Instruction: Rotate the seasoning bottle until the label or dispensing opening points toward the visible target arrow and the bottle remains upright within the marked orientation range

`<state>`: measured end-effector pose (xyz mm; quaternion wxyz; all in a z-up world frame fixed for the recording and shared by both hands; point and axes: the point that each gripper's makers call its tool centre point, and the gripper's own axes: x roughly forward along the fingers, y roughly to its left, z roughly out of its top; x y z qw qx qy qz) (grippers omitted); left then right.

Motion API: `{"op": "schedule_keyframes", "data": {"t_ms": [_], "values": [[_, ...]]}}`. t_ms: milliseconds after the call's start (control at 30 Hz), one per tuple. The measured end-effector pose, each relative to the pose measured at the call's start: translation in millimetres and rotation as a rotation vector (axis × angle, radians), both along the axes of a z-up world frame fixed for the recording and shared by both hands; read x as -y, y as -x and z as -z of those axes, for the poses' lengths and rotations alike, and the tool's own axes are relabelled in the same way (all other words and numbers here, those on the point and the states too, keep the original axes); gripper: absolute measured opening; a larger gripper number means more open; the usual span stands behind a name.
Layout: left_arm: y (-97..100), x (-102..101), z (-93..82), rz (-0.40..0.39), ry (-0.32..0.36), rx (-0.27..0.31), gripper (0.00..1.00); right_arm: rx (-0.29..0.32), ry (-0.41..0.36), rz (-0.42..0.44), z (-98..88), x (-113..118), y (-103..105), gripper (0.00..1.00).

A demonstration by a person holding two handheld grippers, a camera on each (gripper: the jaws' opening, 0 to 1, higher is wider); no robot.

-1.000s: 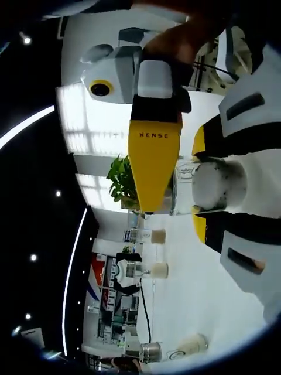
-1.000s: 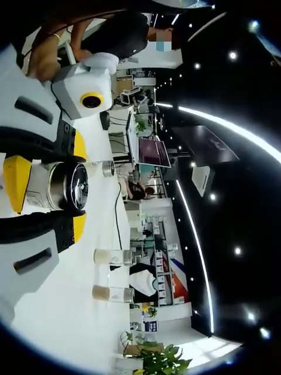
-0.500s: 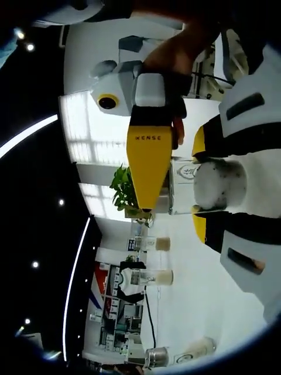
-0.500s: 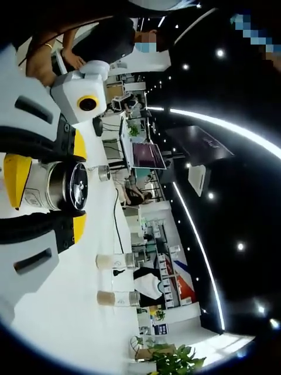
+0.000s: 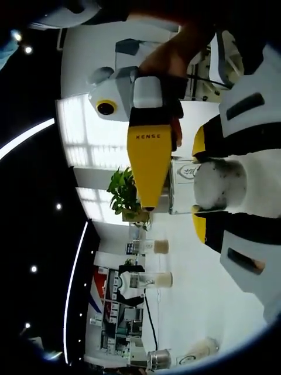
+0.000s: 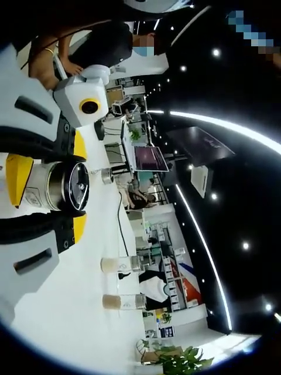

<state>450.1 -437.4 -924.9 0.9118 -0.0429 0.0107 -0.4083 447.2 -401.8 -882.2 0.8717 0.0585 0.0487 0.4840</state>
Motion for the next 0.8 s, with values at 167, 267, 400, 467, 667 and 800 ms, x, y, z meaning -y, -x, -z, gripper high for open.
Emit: {"op": "schedule_keyframes", "data": {"t_ms": [167,267,400,467,667,800], "values": [[0.6,-0.9,2.5,0.006,-0.015,-0.002,0.37,0.002,0.012,-0.003,2.2,-1.4,1.7,0.31],[1.7,-1.5,4.3,0.022,-0.039,0.006,0.37,0.002,0.019,-0.008,3.4,-2.2,3.0,0.31],[2.4,-4.7,5.0,0.048,-0.074,0.023,0.37,0.006,0.017,-0.016,4.5,-3.1,5.5,0.31],[3.6,-5.7,4.7,0.064,-0.080,0.027,0.37,0.006,0.017,-0.020,4.2,-3.6,6.2,0.31],[7.9,-7.6,1.5,0.114,-0.082,0.044,0.37,0.014,0.014,-0.036,1.2,-5.2,9.9,0.30],[11.4,-6.8,-0.9,0.153,-0.092,0.065,0.37,0.021,0.011,-0.050,-1.4,-6.4,13.0,0.31]]}}
